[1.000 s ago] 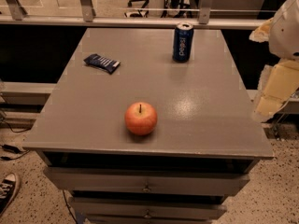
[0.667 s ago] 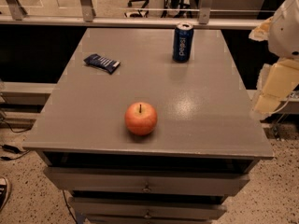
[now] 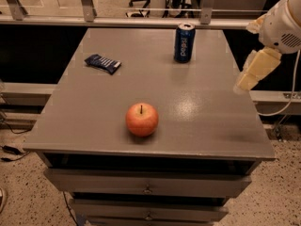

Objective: Knock pepsi can over

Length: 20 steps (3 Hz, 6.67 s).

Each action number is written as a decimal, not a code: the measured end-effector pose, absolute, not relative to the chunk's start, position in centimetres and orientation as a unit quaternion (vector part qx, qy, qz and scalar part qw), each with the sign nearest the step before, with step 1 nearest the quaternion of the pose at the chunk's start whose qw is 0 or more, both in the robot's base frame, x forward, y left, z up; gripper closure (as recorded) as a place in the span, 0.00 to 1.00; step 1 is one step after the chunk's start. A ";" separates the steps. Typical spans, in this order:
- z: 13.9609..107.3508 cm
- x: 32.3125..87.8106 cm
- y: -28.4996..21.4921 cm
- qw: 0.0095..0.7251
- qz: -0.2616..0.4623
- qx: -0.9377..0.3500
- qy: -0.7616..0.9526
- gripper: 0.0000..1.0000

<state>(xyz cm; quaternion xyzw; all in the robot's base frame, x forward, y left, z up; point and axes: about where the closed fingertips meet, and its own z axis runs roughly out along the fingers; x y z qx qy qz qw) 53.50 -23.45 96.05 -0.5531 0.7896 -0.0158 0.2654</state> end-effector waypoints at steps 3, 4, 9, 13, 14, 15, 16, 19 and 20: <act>93.0 70.0 -22.0 0.433 0.100 -0.436 0.783 0.00; 92.0 72.6 -20.8 0.469 0.137 -0.410 0.770 0.00; 90.3 75.4 -13.9 0.547 0.265 -0.371 0.702 0.71; 96.6 63.2 -20.7 0.401 0.119 -0.618 0.666 1.00; 95.7 57.6 -20.8 0.308 0.027 -0.721 0.620 1.00; 94.9 54.5 -19.8 0.256 -0.047 -0.773 0.579 1.00; 90.7 51.2 -18.5 0.182 -0.060 -0.819 0.541 1.00; 84.9 47.1 -17.4 0.073 -0.014 -0.877 0.475 0.52; 84.4 46.6 -17.3 0.059 -0.004 -0.886 0.460 0.21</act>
Offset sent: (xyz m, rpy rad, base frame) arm 0.1815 -0.0043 -0.0317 0.4444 -0.1629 -0.1491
